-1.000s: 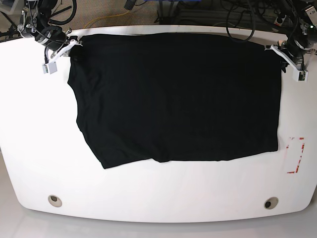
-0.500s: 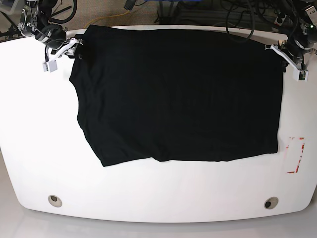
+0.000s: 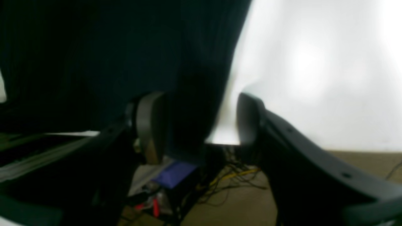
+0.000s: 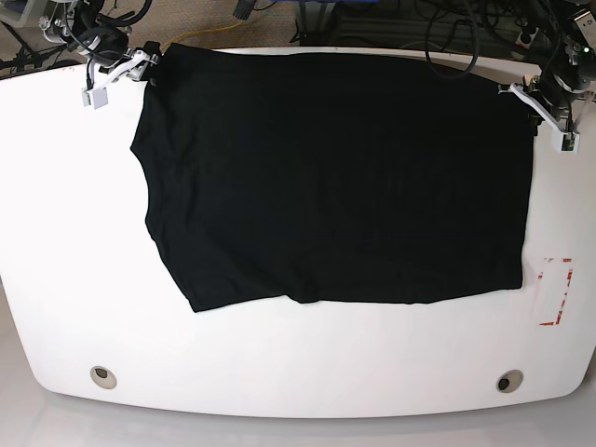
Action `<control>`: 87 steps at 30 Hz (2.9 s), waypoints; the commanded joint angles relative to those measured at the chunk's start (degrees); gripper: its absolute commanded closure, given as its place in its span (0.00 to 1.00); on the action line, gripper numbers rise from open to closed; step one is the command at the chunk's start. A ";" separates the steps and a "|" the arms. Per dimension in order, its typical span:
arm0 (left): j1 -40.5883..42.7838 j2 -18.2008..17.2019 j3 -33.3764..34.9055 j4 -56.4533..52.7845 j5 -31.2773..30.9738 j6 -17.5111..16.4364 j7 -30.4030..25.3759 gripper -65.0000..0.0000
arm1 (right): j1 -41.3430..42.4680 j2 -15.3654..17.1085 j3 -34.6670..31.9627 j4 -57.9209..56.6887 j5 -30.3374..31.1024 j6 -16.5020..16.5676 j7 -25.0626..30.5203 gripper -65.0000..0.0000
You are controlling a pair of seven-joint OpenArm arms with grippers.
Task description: Fold the T-shirt properly
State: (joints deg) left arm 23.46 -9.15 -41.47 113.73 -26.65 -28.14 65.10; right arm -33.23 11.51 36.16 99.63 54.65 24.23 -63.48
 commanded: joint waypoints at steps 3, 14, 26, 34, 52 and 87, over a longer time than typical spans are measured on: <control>-0.12 -1.01 -0.15 1.04 -0.29 -0.04 -0.88 1.00 | -1.10 0.58 0.28 0.54 1.04 0.34 0.49 0.47; -0.83 -1.09 -0.15 1.04 -0.29 -0.04 -0.88 1.00 | -1.01 -1.35 -2.71 0.37 0.86 -0.10 0.49 0.74; -0.91 -0.83 -0.86 1.48 -0.38 -5.93 -0.79 1.00 | -2.85 -1.71 -2.80 5.20 1.30 -0.18 0.49 1.00; -3.38 -0.66 -6.22 1.48 -0.38 -11.86 -0.71 1.00 | -5.23 -1.53 -2.80 13.64 1.30 -0.01 -0.56 1.00; -20.87 -1.01 -6.39 -2.92 0.15 -9.00 2.90 1.00 | 7.34 -1.35 -3.06 8.63 0.78 0.43 -0.56 1.00; -31.42 -5.40 5.83 -32.46 -0.20 2.60 -9.94 0.33 | 25.19 5.50 -2.89 -10.80 0.78 -0.10 -0.38 0.37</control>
State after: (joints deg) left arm -6.83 -12.60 -35.68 80.18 -25.56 -25.30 56.10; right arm -7.25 16.14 33.01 86.78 54.28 23.86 -64.25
